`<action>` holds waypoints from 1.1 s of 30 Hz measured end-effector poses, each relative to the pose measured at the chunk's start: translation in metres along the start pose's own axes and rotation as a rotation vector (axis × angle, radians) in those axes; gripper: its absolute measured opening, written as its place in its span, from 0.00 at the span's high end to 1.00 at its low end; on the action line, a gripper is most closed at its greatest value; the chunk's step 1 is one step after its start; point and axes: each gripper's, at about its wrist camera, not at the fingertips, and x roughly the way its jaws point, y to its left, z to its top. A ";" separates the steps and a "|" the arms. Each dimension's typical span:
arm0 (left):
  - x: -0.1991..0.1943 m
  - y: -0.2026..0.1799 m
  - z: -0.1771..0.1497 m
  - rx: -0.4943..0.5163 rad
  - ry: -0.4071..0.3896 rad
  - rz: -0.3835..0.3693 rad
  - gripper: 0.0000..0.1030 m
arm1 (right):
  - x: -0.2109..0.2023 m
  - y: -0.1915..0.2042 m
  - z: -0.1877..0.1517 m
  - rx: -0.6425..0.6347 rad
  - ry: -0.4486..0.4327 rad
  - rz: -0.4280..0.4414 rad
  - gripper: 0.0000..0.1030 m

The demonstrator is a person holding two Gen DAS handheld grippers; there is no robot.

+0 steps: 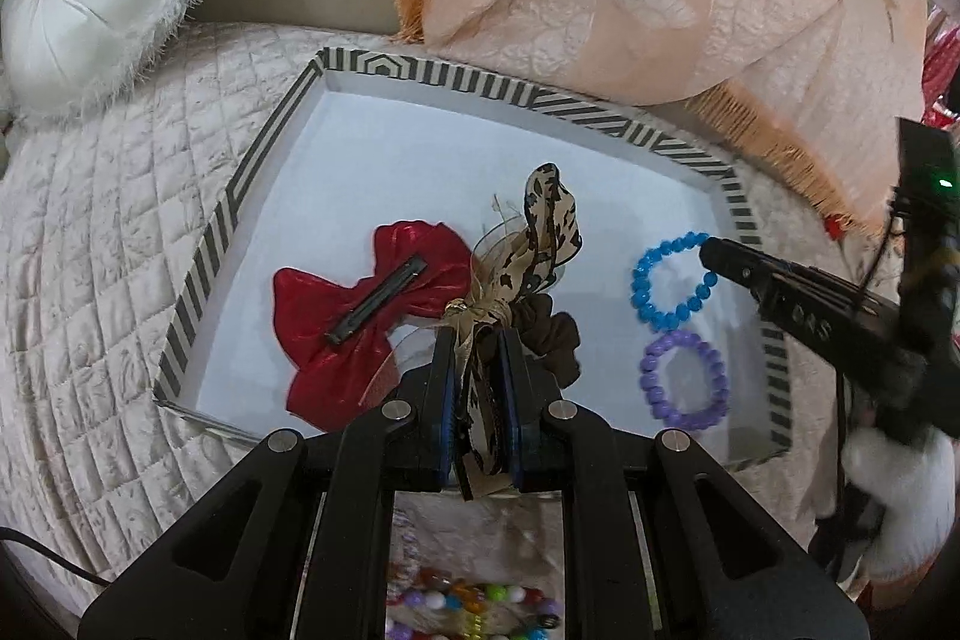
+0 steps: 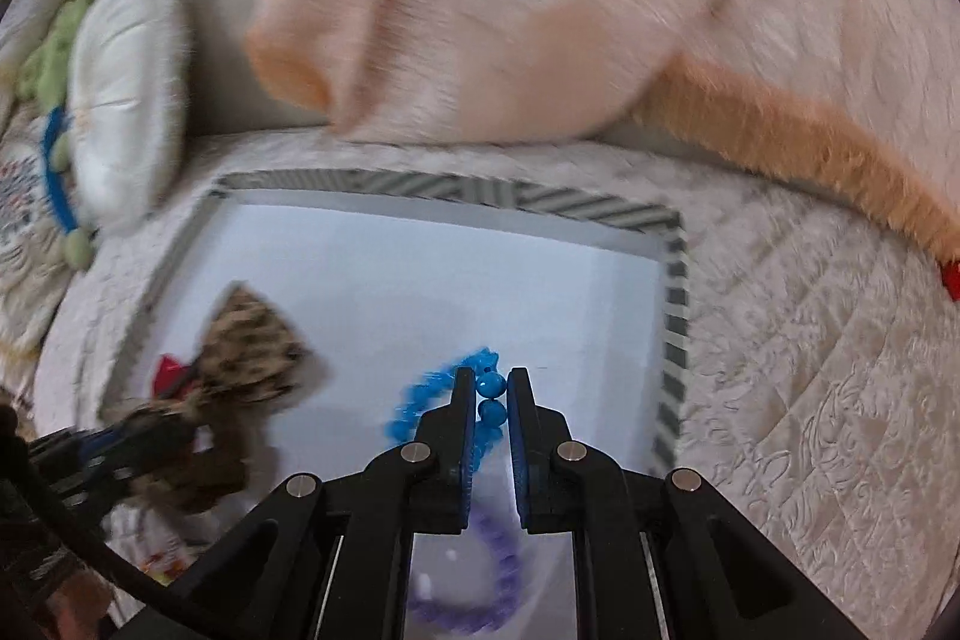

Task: Organize jewelry
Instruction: 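Lower both held items into the tray and open both tools, then withdraw both tools and move the left tool toward the silver bracelet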

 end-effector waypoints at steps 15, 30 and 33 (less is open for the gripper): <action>-0.006 -0.003 -0.003 0.039 -0.027 0.082 0.49 | -0.010 0.002 -0.013 0.009 -0.022 0.016 0.56; -0.077 -0.006 -0.055 0.078 -0.092 0.120 0.49 | -0.100 0.048 -0.082 -0.053 -0.053 0.053 0.56; -0.089 -0.004 -0.071 0.079 -0.091 0.124 0.49 | -0.112 0.057 -0.098 -0.059 -0.054 0.065 0.56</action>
